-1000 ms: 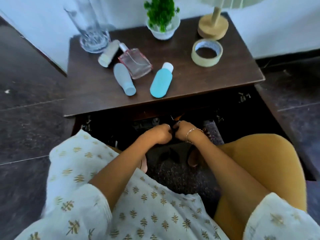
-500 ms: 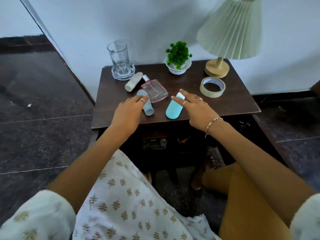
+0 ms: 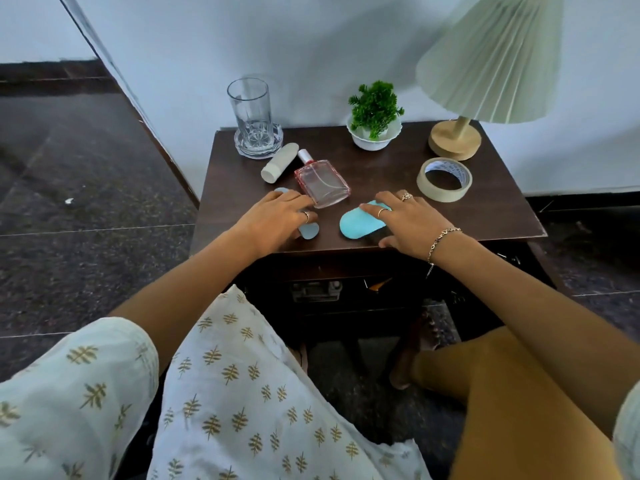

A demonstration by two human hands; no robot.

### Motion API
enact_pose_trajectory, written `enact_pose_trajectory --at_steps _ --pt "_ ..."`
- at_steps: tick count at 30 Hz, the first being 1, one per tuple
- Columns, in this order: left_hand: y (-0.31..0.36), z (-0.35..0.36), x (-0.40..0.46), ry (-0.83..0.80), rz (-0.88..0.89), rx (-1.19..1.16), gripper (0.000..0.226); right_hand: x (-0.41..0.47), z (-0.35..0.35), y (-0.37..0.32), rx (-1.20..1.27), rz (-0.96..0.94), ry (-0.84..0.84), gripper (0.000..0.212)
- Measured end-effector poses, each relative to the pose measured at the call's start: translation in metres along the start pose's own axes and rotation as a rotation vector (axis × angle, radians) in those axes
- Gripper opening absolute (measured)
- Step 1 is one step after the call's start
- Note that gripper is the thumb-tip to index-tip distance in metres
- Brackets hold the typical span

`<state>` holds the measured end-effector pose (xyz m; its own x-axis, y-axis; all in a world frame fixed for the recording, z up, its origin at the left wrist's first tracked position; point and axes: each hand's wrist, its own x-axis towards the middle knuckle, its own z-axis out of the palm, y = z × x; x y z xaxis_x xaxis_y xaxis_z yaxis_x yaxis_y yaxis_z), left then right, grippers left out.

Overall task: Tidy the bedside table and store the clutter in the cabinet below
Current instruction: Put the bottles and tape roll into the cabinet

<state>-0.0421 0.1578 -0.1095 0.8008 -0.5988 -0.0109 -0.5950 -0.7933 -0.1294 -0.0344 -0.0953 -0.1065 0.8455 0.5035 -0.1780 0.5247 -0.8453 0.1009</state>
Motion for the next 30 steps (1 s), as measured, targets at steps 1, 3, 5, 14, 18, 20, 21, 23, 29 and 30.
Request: enact_pose_trajectory --at_steps 1,3,5,14,18,20,21,23,29,30 --pt "0.001 -0.001 -0.001 -0.013 -0.002 0.009 0.042 -0.001 -0.001 -0.001 -0.005 0.028 0.004 0.077" --pt "0.002 -0.002 -0.005 -0.015 -0.011 0.007 0.044 0.0 -0.001 -0.002 0.041 0.11 -0.005 0.076" --pt "0.005 -0.003 -0.015 0.015 -0.051 -0.066 0.044 0.001 0.0 -0.003 0.172 0.201 -0.034 0.072" --pt "0.031 -0.019 -0.078 0.264 -0.502 -0.996 0.028 -0.008 0.005 -0.024 0.408 0.388 0.029 0.047" --pt "0.047 -0.016 -0.104 0.135 -0.996 -1.745 0.027 -0.028 0.002 -0.049 0.73 0.398 0.154 0.034" --pt "0.052 -0.004 -0.114 -0.01 -1.111 -1.812 0.04 -0.044 0.0 -0.063 0.835 0.361 0.167 0.029" --pt "0.054 0.004 -0.119 -0.079 -1.149 -1.833 0.042 -0.051 0.001 -0.069 0.879 0.339 0.138 0.029" --pt "0.06 0.016 -0.128 -0.18 -1.218 -1.9 0.036 -0.063 0.005 -0.079 0.936 0.302 0.039 0.031" --pt "0.067 0.045 -0.132 -0.154 -1.273 -1.983 0.031 -0.064 0.037 -0.097 0.836 0.238 -0.224 0.046" --pt "0.066 0.049 -0.13 -0.111 -1.281 -1.968 0.03 -0.06 0.042 -0.098 0.826 0.251 -0.247 0.046"
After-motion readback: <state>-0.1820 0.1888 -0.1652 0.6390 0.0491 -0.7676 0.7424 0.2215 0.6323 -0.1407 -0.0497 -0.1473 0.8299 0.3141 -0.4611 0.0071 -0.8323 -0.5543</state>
